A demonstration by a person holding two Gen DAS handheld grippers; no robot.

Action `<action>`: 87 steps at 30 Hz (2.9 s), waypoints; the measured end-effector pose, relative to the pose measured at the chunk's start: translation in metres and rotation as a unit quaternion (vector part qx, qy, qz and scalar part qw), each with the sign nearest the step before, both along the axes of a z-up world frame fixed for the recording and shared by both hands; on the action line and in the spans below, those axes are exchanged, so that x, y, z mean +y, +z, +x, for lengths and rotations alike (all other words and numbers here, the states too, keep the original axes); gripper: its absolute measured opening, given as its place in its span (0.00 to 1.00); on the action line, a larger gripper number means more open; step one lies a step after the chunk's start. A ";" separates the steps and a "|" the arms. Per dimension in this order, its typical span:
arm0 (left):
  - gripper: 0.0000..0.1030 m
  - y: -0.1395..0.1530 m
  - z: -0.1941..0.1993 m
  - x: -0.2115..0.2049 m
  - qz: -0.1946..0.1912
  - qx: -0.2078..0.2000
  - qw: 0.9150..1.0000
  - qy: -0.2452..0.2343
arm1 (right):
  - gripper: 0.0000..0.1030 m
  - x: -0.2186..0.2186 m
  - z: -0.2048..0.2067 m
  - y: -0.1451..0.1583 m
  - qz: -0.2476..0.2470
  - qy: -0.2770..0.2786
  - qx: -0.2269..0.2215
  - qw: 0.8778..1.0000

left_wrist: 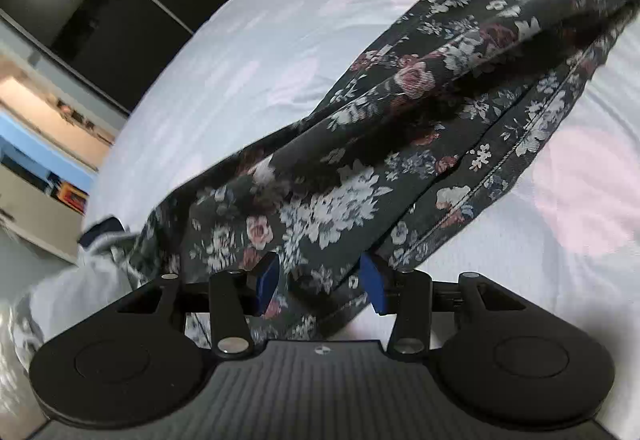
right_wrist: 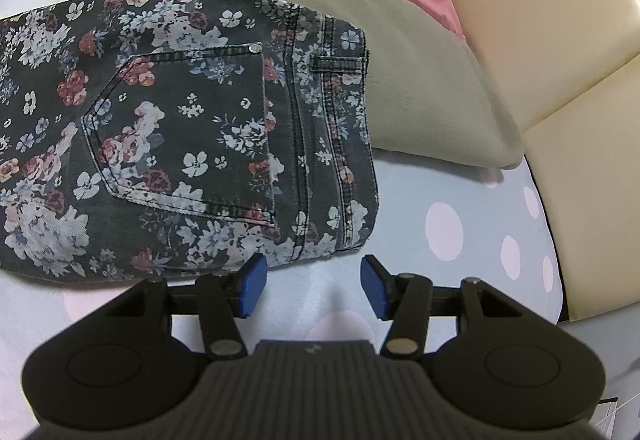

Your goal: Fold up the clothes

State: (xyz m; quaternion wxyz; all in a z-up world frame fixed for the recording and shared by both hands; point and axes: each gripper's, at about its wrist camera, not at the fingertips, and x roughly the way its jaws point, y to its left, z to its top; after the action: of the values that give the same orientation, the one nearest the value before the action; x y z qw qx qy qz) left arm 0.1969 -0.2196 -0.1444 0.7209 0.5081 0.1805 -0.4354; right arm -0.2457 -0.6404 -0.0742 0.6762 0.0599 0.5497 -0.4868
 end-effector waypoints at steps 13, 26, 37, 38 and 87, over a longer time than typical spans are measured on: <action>0.00 0.021 -0.010 -0.002 0.007 0.001 1.000 -0.016 | 0.54 0.001 0.001 0.007 -0.009 0.001 -0.002 1.000; 0.01 0.006 -0.012 0.008 0.116 0.003 0.993 -0.003 | 0.54 0.001 -0.024 0.014 -0.018 -0.027 -0.017 0.999; 0.23 0.042 -0.009 0.013 0.054 0.064 0.996 0.024 | 0.53 0.025 0.012 0.045 -0.028 0.121 -0.133 0.983; 0.23 0.046 -0.010 0.010 0.051 0.069 0.996 0.021 | 0.52 0.026 0.022 0.048 -0.028 0.143 -0.137 0.980; 0.26 0.022 0.021 -0.024 0.039 0.126 0.988 0.086 | 0.19 0.046 0.262 -0.011 -0.006 0.385 -0.099 0.918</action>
State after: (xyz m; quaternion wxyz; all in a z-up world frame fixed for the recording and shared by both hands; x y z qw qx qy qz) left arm 0.2181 -0.2431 -0.1222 0.7066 0.4598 0.3294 -0.4251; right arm 0.0164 -0.5942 -0.0852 0.8627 -0.1122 0.4577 -0.1836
